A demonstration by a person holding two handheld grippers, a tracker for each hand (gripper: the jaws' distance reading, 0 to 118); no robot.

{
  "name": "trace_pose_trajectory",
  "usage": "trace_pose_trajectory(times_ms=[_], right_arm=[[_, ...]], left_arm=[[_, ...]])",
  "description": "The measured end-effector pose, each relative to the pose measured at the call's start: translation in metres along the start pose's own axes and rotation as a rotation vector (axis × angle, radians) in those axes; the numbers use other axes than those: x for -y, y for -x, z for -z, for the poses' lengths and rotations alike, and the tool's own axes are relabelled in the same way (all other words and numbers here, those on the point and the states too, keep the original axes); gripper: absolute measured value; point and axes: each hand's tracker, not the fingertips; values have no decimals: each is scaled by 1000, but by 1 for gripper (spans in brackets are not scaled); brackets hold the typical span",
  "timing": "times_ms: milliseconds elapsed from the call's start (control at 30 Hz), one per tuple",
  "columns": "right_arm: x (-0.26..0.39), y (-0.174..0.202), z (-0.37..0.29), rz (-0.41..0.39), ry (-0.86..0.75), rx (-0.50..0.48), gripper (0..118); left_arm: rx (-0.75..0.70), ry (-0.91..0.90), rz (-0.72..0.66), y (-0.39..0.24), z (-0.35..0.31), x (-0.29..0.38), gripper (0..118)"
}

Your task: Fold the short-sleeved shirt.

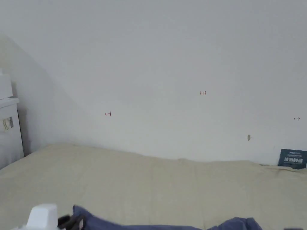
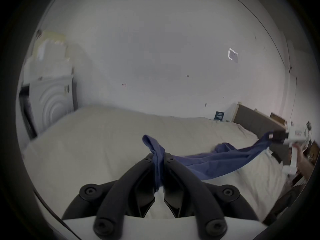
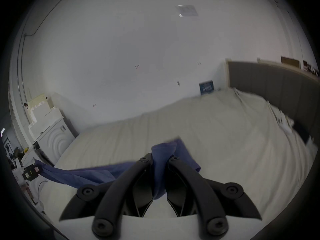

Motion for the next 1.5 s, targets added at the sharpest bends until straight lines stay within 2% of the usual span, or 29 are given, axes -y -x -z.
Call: trace_pose_trajectory(times_ms=[167,233,300,367,433,600,767,800,833,867,900,967,1133,1200,1300,1500], right_arm=[[108,-42,-93,169,41,59,9],[142,-55,-125,197,52,78,9],[170,-60,-156,178,92,109,9],[190,-70,-181,201,130,128,9],[207,-76,-198,211,146,187,9],[216,-82,-199,170,195,191,9],[199,-73,-185,120,139,170,10],[195,-76,-181,116,144,163,14],[191,-75,-179,83,156,195,28],[190,-74,-180,35,125,256,56],[188,-73,-184,-6,75,302,75],[179,-73,-195,-19,32,306,97],[165,-86,-217,130,-23,185,99],[162,-86,-217,157,-14,185,99],[160,-73,-216,135,-11,184,99],[150,-30,-215,-18,-55,119,99]], left_arm=[[-25,55,-51,-2,-98,97,7],[-34,87,-109,0,-134,125,7],[-80,109,-115,-5,-171,151,7],[-49,153,-99,-7,-199,168,7],[-85,182,-96,-7,-217,180,7],[-90,211,-134,-1,-209,182,7],[-72,187,-64,-8,-179,161,9],[-78,193,-70,-5,-172,155,16],[-91,202,-79,-1,-167,151,32],[-141,188,-87,3,-165,148,64],[-193,172,-95,8,-164,145,83],[-212,176,-123,18,-169,136,107],[-219,112,-160,23,-189,121,109],[-206,100,-166,18,-193,119,109],[-156,91,-184,10,-194,116,109],[-121,67,-132,-17,-184,102,109]])
